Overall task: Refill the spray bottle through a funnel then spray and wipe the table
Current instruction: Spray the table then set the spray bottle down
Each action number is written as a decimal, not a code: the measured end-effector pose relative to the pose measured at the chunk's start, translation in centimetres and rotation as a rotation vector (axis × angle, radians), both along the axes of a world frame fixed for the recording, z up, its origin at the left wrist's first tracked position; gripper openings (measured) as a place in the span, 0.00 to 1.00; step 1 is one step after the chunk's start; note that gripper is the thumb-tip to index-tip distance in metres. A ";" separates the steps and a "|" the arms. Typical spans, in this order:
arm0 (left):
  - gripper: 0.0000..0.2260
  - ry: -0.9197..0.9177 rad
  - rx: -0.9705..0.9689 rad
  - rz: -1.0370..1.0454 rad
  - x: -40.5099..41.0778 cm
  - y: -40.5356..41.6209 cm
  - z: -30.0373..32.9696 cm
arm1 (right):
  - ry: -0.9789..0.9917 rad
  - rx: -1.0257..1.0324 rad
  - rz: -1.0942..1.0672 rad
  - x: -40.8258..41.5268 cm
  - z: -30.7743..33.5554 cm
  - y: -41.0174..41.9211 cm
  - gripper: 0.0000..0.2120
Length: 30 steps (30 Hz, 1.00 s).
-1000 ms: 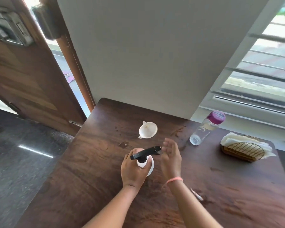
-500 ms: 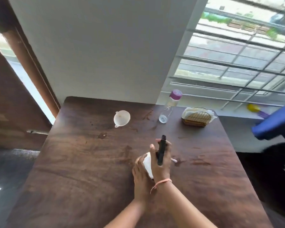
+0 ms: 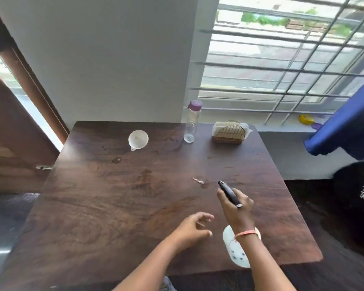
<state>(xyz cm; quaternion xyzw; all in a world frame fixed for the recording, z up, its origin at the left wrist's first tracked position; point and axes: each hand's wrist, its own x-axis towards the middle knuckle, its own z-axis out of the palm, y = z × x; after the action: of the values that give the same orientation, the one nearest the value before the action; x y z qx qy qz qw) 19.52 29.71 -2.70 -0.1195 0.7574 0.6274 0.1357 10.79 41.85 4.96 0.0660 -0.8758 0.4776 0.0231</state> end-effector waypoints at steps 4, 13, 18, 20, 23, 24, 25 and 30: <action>0.11 0.031 -0.087 0.342 -0.5 0.1 -1.0 | -0.121 0.139 0.017 1.2 -0.9 4.5 0.18; 0.10 0.088 -0.010 0.654 1.0 1.1 -3.2 | -0.092 0.096 -0.005 4.0 -1.2 10.6 0.18; 0.09 0.125 -0.028 0.657 1.6 1.5 -3.6 | -0.057 0.011 -0.131 3.9 -0.9 14.0 0.17; 0.08 0.123 -0.019 0.668 1.7 1.6 -3.5 | -0.067 0.003 -0.203 3.7 -0.6 15.3 0.18; 0.08 0.135 -0.017 0.677 1.7 2.0 -3.3 | -0.066 0.000 -0.265 3.3 0.0 16.9 0.18; 0.08 0.135 -0.019 0.678 1.8 2.1 -3.3 | -0.065 0.016 -0.274 3.3 0.2 17.2 0.18; 0.08 0.135 -0.018 0.680 1.8 2.2 -3.3 | -0.068 0.034 -0.281 3.3 0.3 17.5 0.17; 0.08 0.133 0.011 0.717 1.8 2.3 -3.3 | -0.083 0.069 -0.213 4.0 0.2 18.5 0.17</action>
<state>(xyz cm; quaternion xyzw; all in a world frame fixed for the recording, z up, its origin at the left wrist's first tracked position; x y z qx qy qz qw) 21.32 32.01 -5.96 -0.3357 0.6711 0.6457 -0.1415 14.78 60.31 5.18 -0.0463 -0.8939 0.4445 0.0351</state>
